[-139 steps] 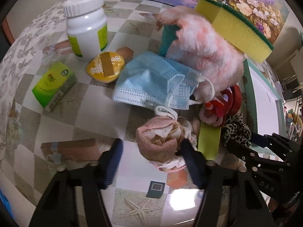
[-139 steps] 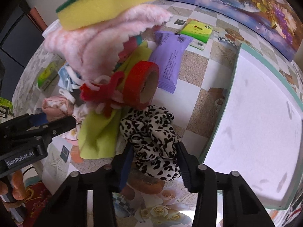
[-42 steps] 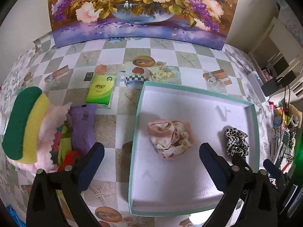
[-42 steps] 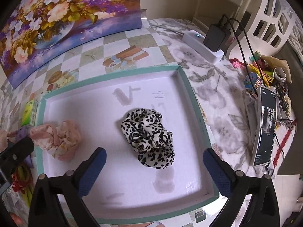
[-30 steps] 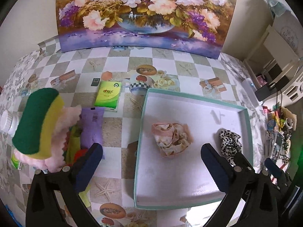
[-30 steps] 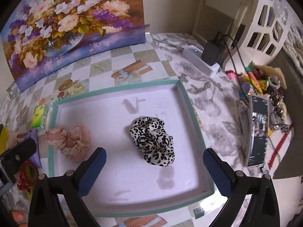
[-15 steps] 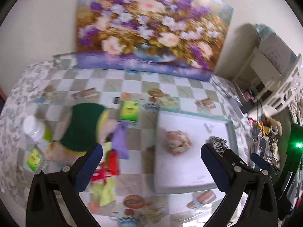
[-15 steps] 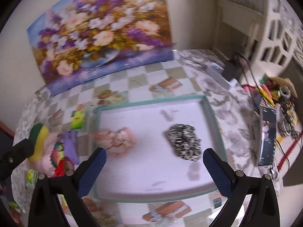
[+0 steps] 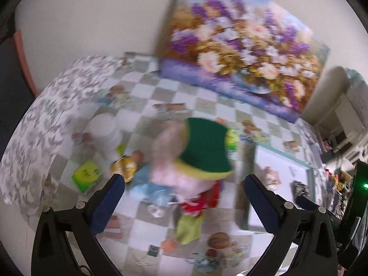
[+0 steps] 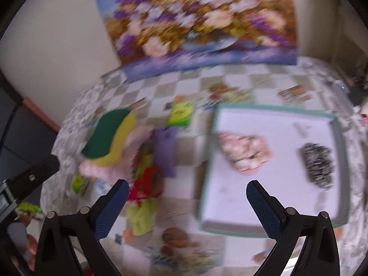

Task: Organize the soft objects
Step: 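Move both tools back toward the pile of soft items, then grasp the red ribbon roll with the right tool while the left tool grasps the blue mask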

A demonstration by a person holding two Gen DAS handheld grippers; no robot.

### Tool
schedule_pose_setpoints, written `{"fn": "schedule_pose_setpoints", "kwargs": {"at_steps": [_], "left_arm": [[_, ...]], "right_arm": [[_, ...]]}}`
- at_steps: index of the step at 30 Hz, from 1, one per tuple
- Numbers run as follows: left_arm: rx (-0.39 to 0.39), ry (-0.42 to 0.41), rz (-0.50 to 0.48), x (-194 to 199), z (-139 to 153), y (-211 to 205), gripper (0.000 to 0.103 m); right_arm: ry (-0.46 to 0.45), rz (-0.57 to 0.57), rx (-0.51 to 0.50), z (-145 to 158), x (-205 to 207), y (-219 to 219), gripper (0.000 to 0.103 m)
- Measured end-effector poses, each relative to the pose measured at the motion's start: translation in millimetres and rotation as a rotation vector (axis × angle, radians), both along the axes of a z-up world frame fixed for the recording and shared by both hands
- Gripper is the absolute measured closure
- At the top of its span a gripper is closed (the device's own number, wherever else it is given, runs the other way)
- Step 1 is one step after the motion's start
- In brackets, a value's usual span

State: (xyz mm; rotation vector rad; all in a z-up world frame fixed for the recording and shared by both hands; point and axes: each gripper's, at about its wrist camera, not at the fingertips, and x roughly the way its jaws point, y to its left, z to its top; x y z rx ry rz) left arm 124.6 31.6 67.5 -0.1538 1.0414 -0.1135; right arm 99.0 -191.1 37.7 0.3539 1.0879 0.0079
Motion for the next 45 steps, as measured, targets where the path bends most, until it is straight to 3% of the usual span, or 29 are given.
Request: {"fn": "schedule_pose_setpoints", "kwargs": {"at_steps": [7, 11, 15, 20, 25, 29, 32, 37, 45], "left_arm": [[0.04, 0.092, 0.068, 2.4, -42.3, 36.4, 0.0], [0.041, 0.147, 0.088, 5.5, -66.1, 45.5, 0.0], [-0.01, 0.194, 0.083, 10.8, -85.8, 46.9, 0.0], [-0.018, 0.236, 0.117, 15.4, -105.7, 53.5, 0.0], [-0.081, 0.261, 0.183, 16.3, -116.7, 68.7, 0.0], [-0.077, 0.273, 0.201, 17.1, -122.3, 72.7, 0.0], [-0.073, 0.272, 0.189, 17.5, -122.0, 69.8, 0.0], [-0.042, 0.258, 0.143, 19.6, -117.9, 58.1, 0.0], [-0.004, 0.259, 0.081, 20.8, -119.4, 45.0, 0.0]], "right_arm": [[0.101, 0.087, -0.019, -38.6, 19.0, 39.2, 0.0], [0.156, 0.108, -0.012, -62.0, 27.7, 47.7, 0.008], [0.154, 0.12, -0.004, -70.0, 32.2, 51.7, 0.01], [0.134, 0.115, -0.004, -72.9, 38.7, 53.5, 0.019], [0.131, 0.12, 0.013, -75.6, 43.4, 55.3, 0.029], [0.125, 0.151, -0.019, -75.9, 46.2, 62.4, 0.034], [0.122, 0.157, -0.024, -76.4, 47.0, 63.1, 0.046], [0.118, 0.167, -0.019, -79.4, 48.4, 63.5, 0.057], [0.149, 0.189, -0.036, -94.2, 51.7, 65.0, 0.065]]}}
